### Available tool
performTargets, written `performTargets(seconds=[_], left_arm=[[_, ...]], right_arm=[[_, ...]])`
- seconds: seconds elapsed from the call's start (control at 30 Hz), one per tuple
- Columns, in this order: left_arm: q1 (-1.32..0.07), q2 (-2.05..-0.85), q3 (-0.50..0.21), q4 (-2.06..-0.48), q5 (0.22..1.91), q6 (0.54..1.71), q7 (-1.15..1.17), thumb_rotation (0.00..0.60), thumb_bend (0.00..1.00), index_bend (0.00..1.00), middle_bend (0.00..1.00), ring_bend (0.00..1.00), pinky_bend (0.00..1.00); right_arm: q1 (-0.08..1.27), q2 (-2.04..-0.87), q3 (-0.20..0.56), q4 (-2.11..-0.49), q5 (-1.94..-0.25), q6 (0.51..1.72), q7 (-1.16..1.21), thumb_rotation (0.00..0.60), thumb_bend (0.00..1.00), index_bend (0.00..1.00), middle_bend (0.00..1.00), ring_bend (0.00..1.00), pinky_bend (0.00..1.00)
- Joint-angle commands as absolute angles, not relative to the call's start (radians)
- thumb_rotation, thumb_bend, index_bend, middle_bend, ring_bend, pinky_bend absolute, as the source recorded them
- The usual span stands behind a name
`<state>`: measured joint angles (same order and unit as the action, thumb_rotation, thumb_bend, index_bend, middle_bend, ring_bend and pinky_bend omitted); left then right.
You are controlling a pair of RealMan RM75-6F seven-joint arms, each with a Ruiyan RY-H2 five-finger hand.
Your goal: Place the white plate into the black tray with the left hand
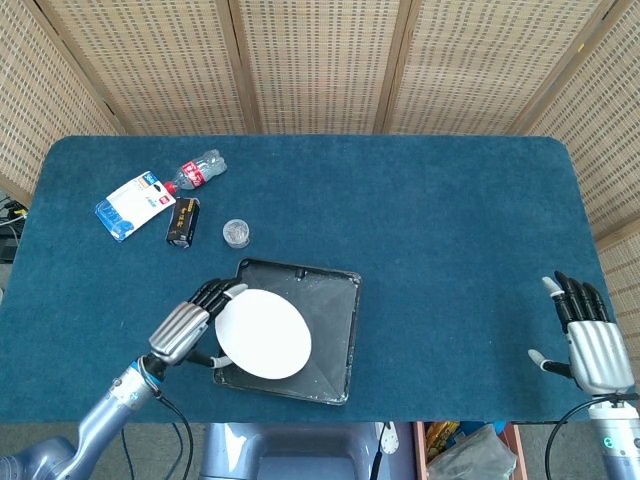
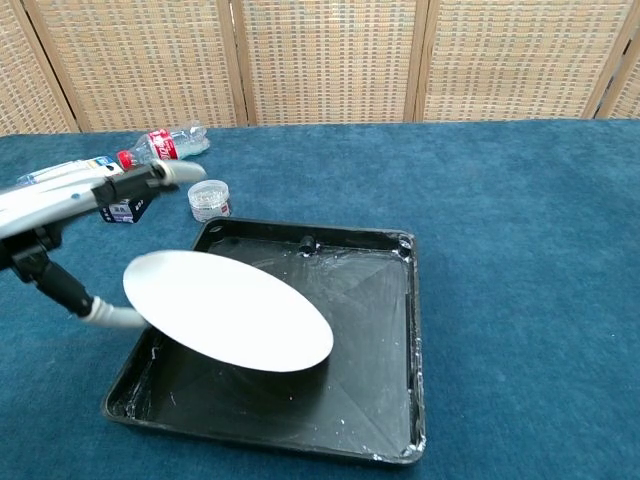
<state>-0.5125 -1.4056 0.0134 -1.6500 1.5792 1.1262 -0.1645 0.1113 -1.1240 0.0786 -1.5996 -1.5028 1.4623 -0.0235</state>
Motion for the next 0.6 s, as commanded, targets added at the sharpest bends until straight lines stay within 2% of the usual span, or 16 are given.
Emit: performTargets(seconds=[0.03,0.13,0.43,0.6], left_arm=[[-0.578,-1.365,0.027,-1.713,1.523,0.981,-0.125,0.600,0.00,0.00,0.00,0.00,0.00],[-0.615,-1.334,0.015,-1.761,1.476,0.909,-0.062,0.600,0.00,0.00,0.00,0.00,0.00],[-0.665,-1.262,0.013,-1.868,1.350,0.799,0.050,0.600,0.00,0.00,0.00,0.00,0.00],[-0.662,-1.255,0.000,-1.891,1.331,0.818,0.050,0.600,0.00,0.00,0.00,0.00,0.00]], right_arm=[[0.113,-1.125,0.080,-1.600,-1.500,1.460,-0.027,0.600,0.00,0.00,0.00,0.00,0.00],[0.117,-1.126,0.084,-1.598,-1.491,1.452,-0.027,0.600,0.00,0.00,0.00,0.00,0.00],[0.118,-1.125,0.082,-1.602,-1.491,1.450,-0.030,0.600,0.00,0.00,0.00,0.00,0.00],[0.117,-1.123,0.083,-1.604,-1.489,1.453,-0.025,0.600,0.00,0.00,0.00,0.00,0.00]])
